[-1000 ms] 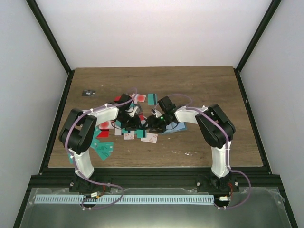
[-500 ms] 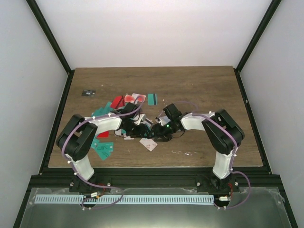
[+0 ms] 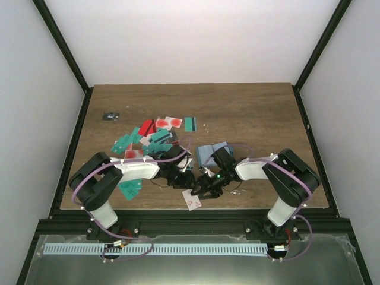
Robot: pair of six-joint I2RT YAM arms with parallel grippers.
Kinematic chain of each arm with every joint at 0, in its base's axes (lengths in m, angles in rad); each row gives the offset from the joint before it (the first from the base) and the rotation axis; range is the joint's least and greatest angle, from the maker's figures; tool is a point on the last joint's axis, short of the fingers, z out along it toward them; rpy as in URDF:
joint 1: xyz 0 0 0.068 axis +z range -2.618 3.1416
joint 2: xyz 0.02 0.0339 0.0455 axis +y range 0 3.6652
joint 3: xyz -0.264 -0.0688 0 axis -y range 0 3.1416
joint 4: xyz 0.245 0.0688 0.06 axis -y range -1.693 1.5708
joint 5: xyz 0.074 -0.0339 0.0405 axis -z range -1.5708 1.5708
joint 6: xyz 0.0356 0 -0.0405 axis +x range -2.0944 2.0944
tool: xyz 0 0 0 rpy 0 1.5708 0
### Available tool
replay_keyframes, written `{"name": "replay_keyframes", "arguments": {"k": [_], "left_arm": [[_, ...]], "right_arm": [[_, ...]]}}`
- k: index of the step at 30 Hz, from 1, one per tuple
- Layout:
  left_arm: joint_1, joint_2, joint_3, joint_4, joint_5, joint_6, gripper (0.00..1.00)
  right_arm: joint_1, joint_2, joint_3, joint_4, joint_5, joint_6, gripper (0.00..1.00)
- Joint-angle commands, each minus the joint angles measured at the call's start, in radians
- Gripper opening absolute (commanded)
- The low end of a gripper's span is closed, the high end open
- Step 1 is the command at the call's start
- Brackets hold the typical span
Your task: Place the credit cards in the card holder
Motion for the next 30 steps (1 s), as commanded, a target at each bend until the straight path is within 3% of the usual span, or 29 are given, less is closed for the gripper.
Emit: {"name": "replay_keyframes", "arguments": {"k": [1,15,23,30], "left_arm": [[-0.070,0.005,-0.082,-0.138,-0.062,-0.108,0.41],[-0.094,-0.098,-0.086,-0.165,-0.130,-0.205,0.40],[-0.095,-0.170,-0.037,-0.224,-0.136,-0.185,0.40],[-0.101,-0.203,-0.026,-0.237,-0.096,-0.154,0.39]], "right_arm": [[0.035,-0.010,-0.094,-0.030,0.130,0.046,0.59],[0.038,-0.310,-0.147,-0.173,0.231,0.091,0.60],[0.100,-0.593,-0.342,-0.104,0.244,0.362,0.59],[0.267,-0.713,-0.433,0.046,0.413,0.642,0.58]]}}
